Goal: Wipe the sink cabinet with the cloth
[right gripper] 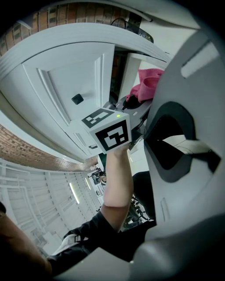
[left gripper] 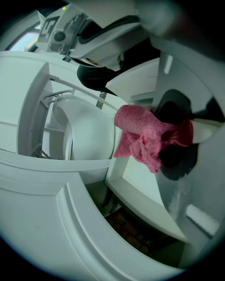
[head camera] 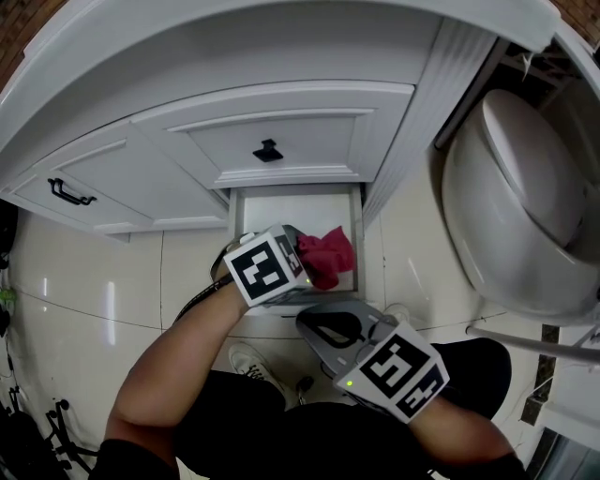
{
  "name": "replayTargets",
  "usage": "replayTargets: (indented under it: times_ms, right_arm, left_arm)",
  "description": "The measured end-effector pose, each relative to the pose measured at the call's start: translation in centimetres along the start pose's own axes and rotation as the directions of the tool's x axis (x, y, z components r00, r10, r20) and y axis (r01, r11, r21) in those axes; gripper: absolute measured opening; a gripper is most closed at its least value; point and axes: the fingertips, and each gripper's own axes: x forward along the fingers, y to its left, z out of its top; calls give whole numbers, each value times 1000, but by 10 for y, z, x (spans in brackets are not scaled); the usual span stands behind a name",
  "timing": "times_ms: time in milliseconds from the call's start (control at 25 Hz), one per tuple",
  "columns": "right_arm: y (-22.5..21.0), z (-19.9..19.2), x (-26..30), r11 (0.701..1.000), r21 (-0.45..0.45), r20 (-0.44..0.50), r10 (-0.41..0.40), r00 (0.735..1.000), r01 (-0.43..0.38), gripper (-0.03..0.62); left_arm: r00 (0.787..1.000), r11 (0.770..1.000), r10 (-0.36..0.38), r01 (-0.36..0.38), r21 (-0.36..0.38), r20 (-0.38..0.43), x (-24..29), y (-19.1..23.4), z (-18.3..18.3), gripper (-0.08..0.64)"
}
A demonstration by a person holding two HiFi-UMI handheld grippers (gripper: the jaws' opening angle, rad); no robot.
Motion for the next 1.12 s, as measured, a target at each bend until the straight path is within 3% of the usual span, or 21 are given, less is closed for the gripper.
replayTargets:
  times_ms: [200, 840, 1120]
  right_arm:
    - [5, -3, -1, 1000, 1, 1, -8, 1000, 8, 8]
    - [15, -11, -6, 998, -11, 6, -59, 998, 59, 8]
    - [19, -19, -14, 996, -13, 11, -91, 996, 92, 8]
  left_arm:
    - [999, 999, 33, -32, 10, -40, -10, 5, -22, 91]
    - [981, 983, 160, -168, -70, -109, -63, 26, -90, 91]
    - [980, 974, 190, -195, -119, -53, -76, 25, -94, 91]
